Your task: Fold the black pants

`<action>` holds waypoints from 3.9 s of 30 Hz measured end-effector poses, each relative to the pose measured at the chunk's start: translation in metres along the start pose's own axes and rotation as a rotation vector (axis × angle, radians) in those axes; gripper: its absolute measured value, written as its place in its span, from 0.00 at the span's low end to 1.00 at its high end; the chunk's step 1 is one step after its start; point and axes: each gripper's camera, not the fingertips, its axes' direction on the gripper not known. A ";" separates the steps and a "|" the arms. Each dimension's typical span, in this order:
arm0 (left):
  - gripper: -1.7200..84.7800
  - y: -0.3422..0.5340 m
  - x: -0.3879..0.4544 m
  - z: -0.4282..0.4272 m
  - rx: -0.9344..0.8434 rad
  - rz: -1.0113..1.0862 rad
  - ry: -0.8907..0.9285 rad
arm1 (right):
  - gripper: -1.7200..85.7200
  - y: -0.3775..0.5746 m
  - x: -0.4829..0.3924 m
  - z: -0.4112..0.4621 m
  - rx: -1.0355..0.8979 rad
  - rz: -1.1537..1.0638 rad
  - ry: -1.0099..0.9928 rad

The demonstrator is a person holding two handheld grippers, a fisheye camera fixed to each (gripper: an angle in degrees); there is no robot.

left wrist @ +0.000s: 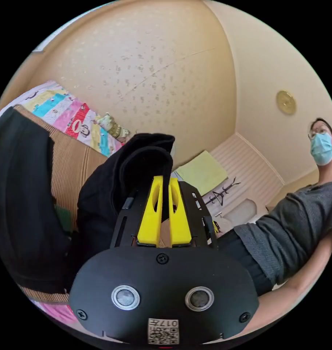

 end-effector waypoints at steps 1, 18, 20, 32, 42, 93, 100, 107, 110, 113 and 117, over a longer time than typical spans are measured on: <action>0.02 0.001 0.009 0.004 0.005 0.045 0.046 | 0.02 -0.005 -0.011 0.009 -0.059 -0.018 -0.002; 0.01 0.054 0.138 0.166 0.445 0.340 1.009 | 0.03 0.100 -0.193 0.191 -0.806 -0.404 -0.104; 0.01 0.064 0.155 0.171 0.428 0.368 0.932 | 0.04 0.135 -0.241 0.199 -0.845 -0.510 -0.168; 0.01 0.173 0.261 0.239 0.253 0.657 0.498 | 0.28 0.303 -0.357 0.208 -0.880 -0.991 0.287; 0.01 0.273 0.269 0.312 0.000 0.715 0.535 | 0.09 0.336 -0.419 0.162 -0.622 -1.106 0.474; 0.08 0.368 0.278 0.361 0.000 0.441 -0.152 | 0.06 0.554 -0.741 0.140 0.125 -1.671 0.899; 0.08 0.285 0.317 0.273 0.259 0.467 -0.004 | 0.07 0.532 -0.746 0.077 -0.105 -1.871 0.382; 0.08 0.190 0.413 0.243 0.410 0.675 -0.053 | 0.06 0.486 -0.758 0.062 -0.042 -1.874 0.179; 0.08 0.134 0.429 0.260 0.399 0.689 -0.195 | 0.05 0.443 -0.760 0.101 0.019 -1.771 0.364; 0.08 0.061 0.396 0.287 0.284 0.589 -0.242 | 0.05 0.368 -0.749 0.161 -0.066 -1.568 0.607; 0.08 -0.048 0.311 0.351 0.162 0.499 -0.400 | 0.05 0.256 -0.711 0.246 -0.176 -1.394 0.828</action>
